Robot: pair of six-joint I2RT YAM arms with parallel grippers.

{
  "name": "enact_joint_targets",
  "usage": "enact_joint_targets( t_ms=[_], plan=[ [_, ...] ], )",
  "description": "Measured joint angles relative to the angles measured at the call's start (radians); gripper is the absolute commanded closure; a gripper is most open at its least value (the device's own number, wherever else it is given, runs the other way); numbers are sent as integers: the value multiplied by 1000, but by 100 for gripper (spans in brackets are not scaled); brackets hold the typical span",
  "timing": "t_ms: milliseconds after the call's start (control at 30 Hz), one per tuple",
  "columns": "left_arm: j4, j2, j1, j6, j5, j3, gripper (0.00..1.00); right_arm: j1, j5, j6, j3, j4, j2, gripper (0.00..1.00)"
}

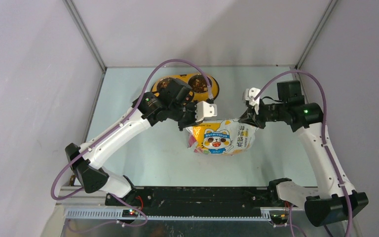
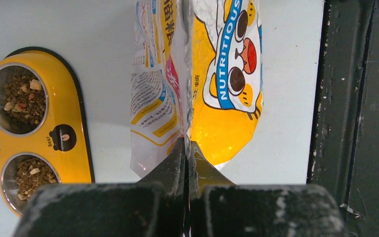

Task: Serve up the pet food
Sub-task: Close the pet food bag at the center of the board.

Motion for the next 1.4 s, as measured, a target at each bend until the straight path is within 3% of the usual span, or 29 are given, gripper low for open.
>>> enact_joint_targets(
  t_ms=[100,167,400,633,700,867,933,1100,1300,1333,1400],
  plan=[
    [-12,0,0,0,-1,0,100,-10,-26,14,6,22,-16,49],
    [-16,0,0,0,0,0,100,-8,-20,8,5,64,-57,38],
    [-19,0,0,0,0,0,100,150,95,-76,-93,183,-232,35],
    [-19,0,0,0,0,0,100,233,265,-124,-183,260,-195,47],
    [-19,0,0,0,0,0,100,240,295,-132,-196,260,-183,55],
    [-17,0,0,0,-2,0,100,253,335,-146,-199,265,-182,92],
    [-17,0,0,0,-7,0,100,261,338,-145,-199,261,-182,100],
    [-19,0,0,0,-8,0,100,246,311,-105,-180,237,-169,100],
    [0,-1,0,0,-6,0,100,72,46,2,13,40,38,100],
    [3,-1,0,1,-9,0,100,58,25,16,32,21,61,98],
    [4,-1,0,0,-10,0,100,44,-5,35,50,0,87,86]
  ],
)
